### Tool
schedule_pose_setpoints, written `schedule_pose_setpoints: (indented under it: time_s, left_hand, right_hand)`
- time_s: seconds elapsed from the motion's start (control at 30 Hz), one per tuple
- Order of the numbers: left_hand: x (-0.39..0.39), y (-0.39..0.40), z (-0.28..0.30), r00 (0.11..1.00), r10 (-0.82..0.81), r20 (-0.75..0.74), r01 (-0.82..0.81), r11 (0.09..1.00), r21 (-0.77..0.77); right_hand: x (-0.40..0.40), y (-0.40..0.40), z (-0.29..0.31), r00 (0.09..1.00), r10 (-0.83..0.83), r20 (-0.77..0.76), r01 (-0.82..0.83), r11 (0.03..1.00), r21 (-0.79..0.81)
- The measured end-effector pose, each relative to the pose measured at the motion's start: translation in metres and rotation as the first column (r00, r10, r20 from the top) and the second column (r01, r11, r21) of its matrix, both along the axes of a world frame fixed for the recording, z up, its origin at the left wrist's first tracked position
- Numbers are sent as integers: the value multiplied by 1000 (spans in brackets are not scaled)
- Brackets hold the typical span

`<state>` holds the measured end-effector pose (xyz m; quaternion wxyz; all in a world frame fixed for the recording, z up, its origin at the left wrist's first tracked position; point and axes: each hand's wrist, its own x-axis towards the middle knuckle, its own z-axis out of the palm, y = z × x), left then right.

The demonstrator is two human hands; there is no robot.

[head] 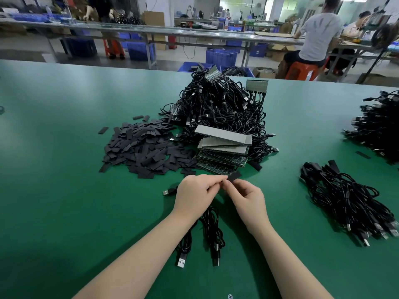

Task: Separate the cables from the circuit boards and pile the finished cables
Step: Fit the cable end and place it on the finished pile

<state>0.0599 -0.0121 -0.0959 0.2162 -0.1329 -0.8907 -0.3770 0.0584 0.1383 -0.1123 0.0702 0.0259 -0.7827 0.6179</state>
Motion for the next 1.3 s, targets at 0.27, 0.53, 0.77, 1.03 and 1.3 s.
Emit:
schedule_pose_setpoints:
  time_s: [0.27, 0.53, 0.77, 1.03, 1.3]
  left_hand:
    - [-4, 0, -1, 999, 42, 15, -42, 999, -29]
    - [-7, 0, -4, 998, 48, 49, -43, 993, -108]
    - [-9, 0, -6, 1000, 18, 6, -17, 996, -86]
    - [-6, 1, -1, 994, 71, -78, -73, 997, -23]
    - [-6, -1, -4, 959, 284, 23, -284, 944, 171]
  right_hand:
    - [-2, 3, -1, 996, -78, 31, 82, 987, -137]
    - [-3, 6, -1, 987, -153, 49, 161, 941, -298]
    - [-2, 1, 0, 997, -72, 23, 75, 982, -172]
    - [-1, 1, 2, 995, -78, -53, 72, 990, -120]
    - [-2, 25, 47, 937, -348, -41, 295, 846, -443]
